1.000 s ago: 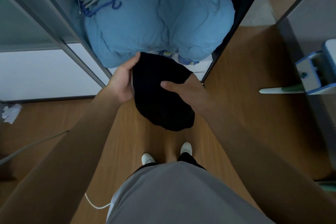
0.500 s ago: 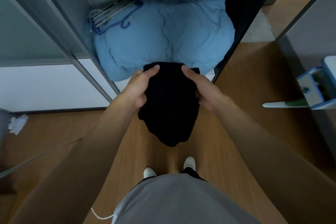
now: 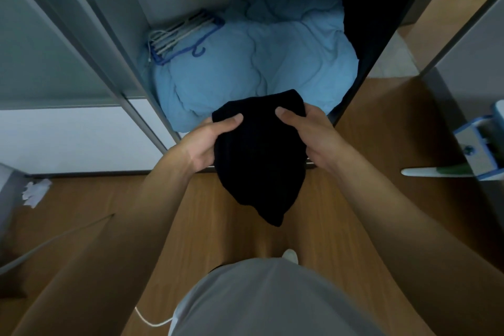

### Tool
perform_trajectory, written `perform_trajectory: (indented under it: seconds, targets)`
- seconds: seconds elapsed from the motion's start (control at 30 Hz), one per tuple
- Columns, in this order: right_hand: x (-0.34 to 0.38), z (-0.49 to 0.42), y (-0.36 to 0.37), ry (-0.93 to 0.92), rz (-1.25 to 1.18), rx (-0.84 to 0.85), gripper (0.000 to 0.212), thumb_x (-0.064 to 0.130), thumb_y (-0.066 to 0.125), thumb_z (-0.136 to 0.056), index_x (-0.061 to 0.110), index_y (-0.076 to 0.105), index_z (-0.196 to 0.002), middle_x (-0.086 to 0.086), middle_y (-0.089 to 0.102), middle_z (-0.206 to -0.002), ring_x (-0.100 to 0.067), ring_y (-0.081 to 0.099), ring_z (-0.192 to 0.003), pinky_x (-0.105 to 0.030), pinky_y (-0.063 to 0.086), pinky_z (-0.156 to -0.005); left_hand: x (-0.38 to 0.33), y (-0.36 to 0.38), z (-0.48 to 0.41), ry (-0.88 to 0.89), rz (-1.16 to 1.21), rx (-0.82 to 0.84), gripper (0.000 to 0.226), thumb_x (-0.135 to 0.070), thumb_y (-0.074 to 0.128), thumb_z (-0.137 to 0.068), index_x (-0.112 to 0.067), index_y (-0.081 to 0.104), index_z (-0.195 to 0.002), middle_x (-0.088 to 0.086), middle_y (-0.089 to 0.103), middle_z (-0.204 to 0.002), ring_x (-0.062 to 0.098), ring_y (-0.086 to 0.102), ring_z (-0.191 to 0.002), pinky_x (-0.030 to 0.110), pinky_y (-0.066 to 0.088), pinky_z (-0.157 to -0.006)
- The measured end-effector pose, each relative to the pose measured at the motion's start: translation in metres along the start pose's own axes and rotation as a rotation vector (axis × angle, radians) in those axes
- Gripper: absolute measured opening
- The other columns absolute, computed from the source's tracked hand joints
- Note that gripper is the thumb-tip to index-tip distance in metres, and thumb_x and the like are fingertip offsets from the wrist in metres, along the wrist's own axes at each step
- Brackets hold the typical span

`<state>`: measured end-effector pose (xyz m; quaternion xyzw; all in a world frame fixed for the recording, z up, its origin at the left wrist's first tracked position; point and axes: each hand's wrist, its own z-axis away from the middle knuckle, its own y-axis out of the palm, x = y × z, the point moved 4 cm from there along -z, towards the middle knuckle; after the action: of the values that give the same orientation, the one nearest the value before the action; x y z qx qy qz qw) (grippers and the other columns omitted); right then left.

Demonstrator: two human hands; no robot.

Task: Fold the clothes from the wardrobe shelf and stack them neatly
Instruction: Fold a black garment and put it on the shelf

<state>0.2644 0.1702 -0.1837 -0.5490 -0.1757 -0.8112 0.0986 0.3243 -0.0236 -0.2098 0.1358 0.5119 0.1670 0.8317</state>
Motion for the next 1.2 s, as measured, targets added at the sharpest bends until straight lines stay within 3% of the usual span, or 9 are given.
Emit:
perform_trajectory:
  seconds: [0.1,0.27,0.43,0.67,0.8,0.9,1.0,1.1,1.2]
  targets:
    - [0.007,-0.004,-0.007,0.012,-0.031,-0.036,0.026,0.014,0.069,-0.093,0.008,0.065,-0.118,-0.009,0.076,-0.105,-0.022,0.073,-0.097,-0.029,0.06,-0.079,-0.008,0.002,-0.006,0.092,0.035,-0.037,0.028,-0.018,0.067,-0.093,-0.01,0.07,-0.119,0.012,0.071,-0.121,0.025,0.068,-0.111,0.029,0.057,-0.083]
    - [0.026,-0.017,-0.024,-0.032,-0.023,-0.168,0.037,0.016,0.071,-0.091,0.018,0.061,-0.127,-0.01,0.074,-0.11,-0.02,0.074,-0.092,-0.033,0.061,-0.079,-0.026,0.004,-0.015,0.128,0.012,-0.135,0.015,-0.014,0.064,-0.094,-0.012,0.079,-0.095,0.011,0.076,-0.103,0.023,0.074,-0.093,0.028,0.059,-0.072]
    - [0.034,-0.021,-0.022,-0.101,-0.087,0.003,0.036,0.013,0.064,-0.095,0.03,0.064,-0.127,-0.009,0.074,-0.107,-0.021,0.071,-0.095,-0.035,0.06,-0.084,-0.041,0.004,-0.015,-0.023,0.032,-0.196,0.017,-0.016,0.062,-0.094,-0.006,0.072,-0.105,0.009,0.077,-0.092,0.021,0.076,-0.078,0.028,0.058,-0.06]
    - [0.034,-0.02,-0.017,-0.165,0.173,0.028,0.027,0.006,0.056,-0.099,0.019,0.073,-0.115,-0.003,0.074,-0.114,-0.018,0.069,-0.109,-0.034,0.053,-0.101,-0.048,-0.003,-0.015,-0.085,0.002,-0.181,0.022,-0.014,0.056,-0.097,-0.004,0.067,-0.113,0.008,0.076,-0.086,0.019,0.074,-0.071,0.026,0.057,-0.057]
    - [0.043,-0.02,-0.015,-0.202,0.323,0.048,0.026,0.01,0.061,-0.097,0.018,0.072,-0.118,0.002,0.073,-0.115,-0.007,0.069,-0.105,-0.018,0.053,-0.093,-0.046,-0.005,-0.014,-0.13,-0.008,-0.172,0.019,-0.018,0.055,-0.098,-0.006,0.07,-0.101,0.006,0.076,-0.079,0.018,0.074,-0.066,0.026,0.057,-0.053]
    - [0.045,-0.019,-0.003,-0.214,0.658,0.155,0.054,0.025,0.077,-0.085,0.025,0.059,-0.136,0.01,0.063,-0.127,0.001,0.063,-0.108,-0.008,0.047,-0.089,-0.047,-0.003,-0.015,-0.135,0.003,-0.158,0.019,-0.019,0.055,-0.098,-0.007,0.069,-0.1,0.005,0.074,-0.075,0.017,0.072,-0.061,0.024,0.055,-0.05]
    - [0.04,-0.021,0.011,-0.268,1.027,0.218,0.066,0.028,0.079,-0.082,0.024,0.051,-0.142,0.003,0.057,-0.131,-0.01,0.054,-0.117,-0.022,0.044,-0.101,-0.048,0.001,-0.016,-0.154,-0.001,-0.133,0.019,-0.019,0.054,-0.099,-0.006,0.067,-0.099,0.005,0.072,-0.069,0.016,0.07,-0.056,0.022,0.054,-0.047]
    - [0.04,-0.026,0.013,-0.342,1.177,0.119,0.024,0.031,0.074,-0.087,0.017,0.069,-0.106,-0.004,0.065,-0.104,-0.02,0.062,-0.097,-0.043,0.05,-0.091,-0.047,-0.001,-0.015,-0.176,-0.008,-0.136,0.018,-0.02,0.058,-0.097,-0.006,0.069,-0.094,0.005,0.073,-0.071,0.016,0.071,-0.058,0.023,0.055,-0.048]
    - [0.041,-0.033,0.005,-0.358,1.2,0.093,0.022,0.033,0.074,-0.087,0.013,0.071,-0.096,-0.005,0.061,-0.1,-0.02,0.058,-0.095,-0.045,0.049,-0.088,-0.044,-0.011,-0.013,-0.162,-0.039,-0.165,0.017,-0.024,0.068,-0.091,-0.008,0.072,-0.095,0.006,0.076,-0.083,0.017,0.074,-0.069,0.027,0.058,-0.056]
